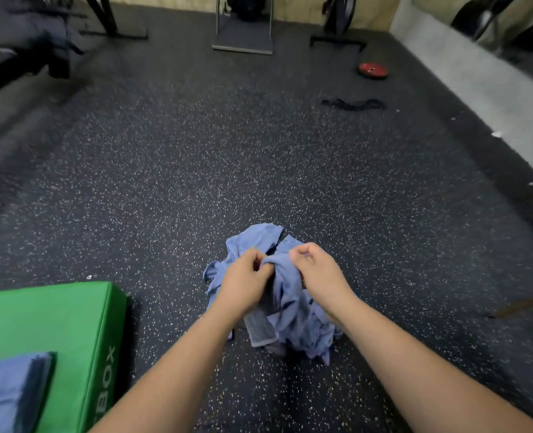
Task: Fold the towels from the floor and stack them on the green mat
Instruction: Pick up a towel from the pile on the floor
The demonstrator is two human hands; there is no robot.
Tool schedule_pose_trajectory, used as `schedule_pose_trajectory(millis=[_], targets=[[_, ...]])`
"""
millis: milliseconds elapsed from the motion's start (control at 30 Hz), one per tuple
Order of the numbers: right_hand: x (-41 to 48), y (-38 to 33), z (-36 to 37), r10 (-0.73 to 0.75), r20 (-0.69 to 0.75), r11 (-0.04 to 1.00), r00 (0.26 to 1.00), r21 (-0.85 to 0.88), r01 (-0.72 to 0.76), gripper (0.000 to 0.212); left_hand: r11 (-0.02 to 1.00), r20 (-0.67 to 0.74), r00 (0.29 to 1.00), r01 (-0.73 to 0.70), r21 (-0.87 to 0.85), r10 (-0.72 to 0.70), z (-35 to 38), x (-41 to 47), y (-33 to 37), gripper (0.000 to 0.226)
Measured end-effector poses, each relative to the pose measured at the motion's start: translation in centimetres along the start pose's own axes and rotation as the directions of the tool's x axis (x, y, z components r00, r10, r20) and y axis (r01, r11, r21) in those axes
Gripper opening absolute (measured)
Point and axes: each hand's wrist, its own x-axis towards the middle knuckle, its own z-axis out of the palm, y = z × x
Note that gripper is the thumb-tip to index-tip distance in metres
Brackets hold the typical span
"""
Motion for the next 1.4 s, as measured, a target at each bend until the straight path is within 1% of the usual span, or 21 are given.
schedule_pose_trajectory(millis=[67, 133, 200, 267, 333, 367, 400, 467, 533, 600, 667, 767, 867, 933, 967, 1000, 1067, 1133, 1233, 1333, 1400], targets=[[-3.1, -3.0, -1.6, -0.036, 0.026, 0.998, 0.999, 0.051, 0.034, 0.020, 0.993, -0.050, 0.998, -0.034, -0.114, 0.029, -1.5, -2.2, 2.8, 0.014], [-6.3, -5.3, -3.5, -0.056, 0.070, 0.998, 0.996, 0.047, 0.053, 0.036, 0.969, -0.090, 0.995, -0.062, -0.240, 0.041, -2.7, -4.4, 5.3, 0.012], [-9.3, -6.8, -5.1, -0.042, 0.151, 0.999, 0.988, -0.002, 0.043, 0.051, 0.913, -0.102, 0.995, -0.060, -0.403, 0.020, -3.4, -6.2, 7.3, 0.009], [-11.7, -7.2, -5.9, -0.030, 0.216, 0.991, 0.976, -0.124, 0.058, 0.054, 0.829, -0.092, 0.995, -0.020, -0.559, -0.038, -3.6, -7.6, 8.9, 0.008], [-12.5, -7.0, -6.2, -0.079, 0.164, 0.972, 0.983, -0.205, 0.113, 0.037, 0.739, -0.086, 0.993, 0.000, -0.674, -0.078, -3.3, -8.7, 10.4, 0.007], [-12.6, -7.1, -6.4, -0.113, 0.116, 0.976, 0.987, -0.174, 0.132, 0.023, 0.719, -0.096, 0.992, -0.006, -0.695, -0.085, -3.0, -9.2, 10.9, 0.008], [-12.7, -7.3, -6.7, -0.132, 0.089, 0.985, 0.987, -0.103, 0.141, 0.016, 0.711, -0.104, 0.991, -0.011, -0.703, -0.088, -2.6, -9.7, 11.3, 0.010], [-13.0, -8.0, -7.4, -0.127, 0.070, 0.987, 0.989, 0.108, 0.119, 0.025, 0.717, -0.108, 0.991, -0.018, -0.697, -0.080, -1.9, -10.9, 11.8, 0.024], [-13.2, -8.2, -8.2, -0.116, 0.065, 0.961, 0.991, 0.260, 0.095, 0.030, 0.739, -0.127, 0.991, -0.059, -0.671, -0.036, -1.2, -12.1, 11.9, 0.037], [-13.4, -8.1, -8.9, -0.086, 0.028, 0.937, 0.996, 0.342, 0.072, 0.019, 0.782, -0.110, 0.993, -0.109, -0.613, 0.053, -0.4, -13.5, 12.3, 0.033], [-13.3, -7.8, -9.3, -0.035, -0.006, 0.898, 0.999, 0.439, 0.034, 0.016, 0.830, -0.042, 0.986, -0.158, -0.535, 0.160, 0.6, -14.8, 12.7, 0.032], [-13.0, -8.1, -9.5, 0.026, -0.045, 0.825, 0.999, 0.565, 0.004, 0.012, 0.846, -0.012, 0.948, -0.291, -0.446, 0.319, 0.9, -16.3, 12.5, 0.049], [-12.9, -8.4, -9.1, -0.002, -0.083, 0.851, 0.997, 0.523, 0.045, 0.011, 0.830, -0.051, 0.898, -0.424, -0.362, 0.436, -0.3, -17.1, 12.2, 0.058], [-13.0, -8.3, -8.7, -0.008, -0.081, 0.869, 0.997, 0.493, 0.047, 0.019, 0.807, -0.104, 0.831, -0.556, -0.201, 0.547, -1.2, -17.1, 12.0, 0.048], [-12.9, -8.1, -8.5, -0.002, -0.073, 0.879, 0.997, 0.476, 0.037, 0.022, 0.803, -0.129, 0.813, -0.581, -0.131, 0.568, -1.7, -16.8, 11.6, 0.040], [-12.9, -8.0, -8.3, 0.006, -0.057, 0.892, 0.998, 0.451, 0.021, 0.023, 0.811, -0.158, 0.812, -0.579, -0.085, 0.562, -2.3, -16.5, 11.1, 0.037], [-12.9, -8.0, -7.8, -0.001, -0.002, 0.913, 1.000, 0.408, 0.001, 0.021, 0.842, -0.207, 0.828, -0.538, -0.034, 0.520, -3.8, -15.9, 10.2, 0.043], [-13.0, -8.1, -6.9, -0.038, 0.035, 0.951, 0.999, 0.307, 0.025, 0.027, 0.878, -0.223, 0.864, -0.474, -0.063, 0.451, -4.9, -15.7, 9.7, 0.044], [-13.2, -8.7, -5.8, -0.132, 0.072, 0.986, 0.989, 0.115, 0.123, 0.048, 0.904, -0.224, 0.917, -0.375, -0.203, 0.330, -6.1, -15.5, 9.8, 0.032], [-14.1, -9.7, -5.0, -0.205, 0.119, 0.976, 0.971, 0.099, 0.194, 0.083, 0.901, -0.179, 0.936, -0.343, -0.266, 0.303, -7.9, -15.1, 9.7, 0.008], [-14.7, -10.7, -4.8, -0.254, 0.160, 0.967, 0.954, 0.067, 0.246, 0.088, 0.905, -0.157, 0.946, -0.319, -0.280, 0.285, -9.2, -14.8, 9.2, 0.007]])
